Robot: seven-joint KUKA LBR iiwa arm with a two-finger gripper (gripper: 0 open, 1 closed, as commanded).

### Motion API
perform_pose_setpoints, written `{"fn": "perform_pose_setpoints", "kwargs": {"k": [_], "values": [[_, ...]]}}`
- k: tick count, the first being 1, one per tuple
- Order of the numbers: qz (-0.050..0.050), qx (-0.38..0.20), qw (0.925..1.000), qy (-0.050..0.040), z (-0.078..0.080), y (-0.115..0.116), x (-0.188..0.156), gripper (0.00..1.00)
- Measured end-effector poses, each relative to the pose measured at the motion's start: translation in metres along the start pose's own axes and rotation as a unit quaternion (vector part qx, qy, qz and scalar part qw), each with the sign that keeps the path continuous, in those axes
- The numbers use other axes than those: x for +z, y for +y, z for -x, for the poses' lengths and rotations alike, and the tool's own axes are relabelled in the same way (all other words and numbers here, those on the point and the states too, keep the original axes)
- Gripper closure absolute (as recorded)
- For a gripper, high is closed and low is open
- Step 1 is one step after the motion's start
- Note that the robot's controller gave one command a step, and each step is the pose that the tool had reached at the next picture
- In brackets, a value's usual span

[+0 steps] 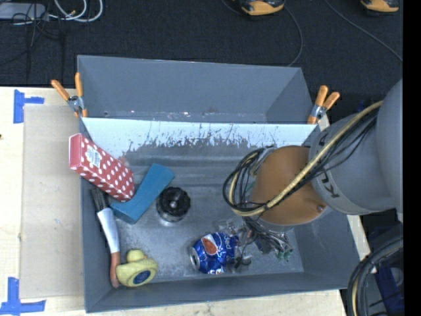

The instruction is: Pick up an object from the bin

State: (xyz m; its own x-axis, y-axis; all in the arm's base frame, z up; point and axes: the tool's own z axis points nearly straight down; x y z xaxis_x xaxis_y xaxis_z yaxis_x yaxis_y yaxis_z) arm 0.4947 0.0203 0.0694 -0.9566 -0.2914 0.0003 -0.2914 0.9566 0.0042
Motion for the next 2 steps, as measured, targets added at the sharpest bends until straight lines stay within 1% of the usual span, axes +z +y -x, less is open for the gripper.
{"fn": "perform_pose_setpoints", "kwargs": {"k": [1,2], "values": [[0.000,0.000,1.0000,0.0000,0.000,0.000,0.000,1.00],[0.001,-0.004,1.0000,0.0049,-0.003,0.003,-0.040,1.00]]}}
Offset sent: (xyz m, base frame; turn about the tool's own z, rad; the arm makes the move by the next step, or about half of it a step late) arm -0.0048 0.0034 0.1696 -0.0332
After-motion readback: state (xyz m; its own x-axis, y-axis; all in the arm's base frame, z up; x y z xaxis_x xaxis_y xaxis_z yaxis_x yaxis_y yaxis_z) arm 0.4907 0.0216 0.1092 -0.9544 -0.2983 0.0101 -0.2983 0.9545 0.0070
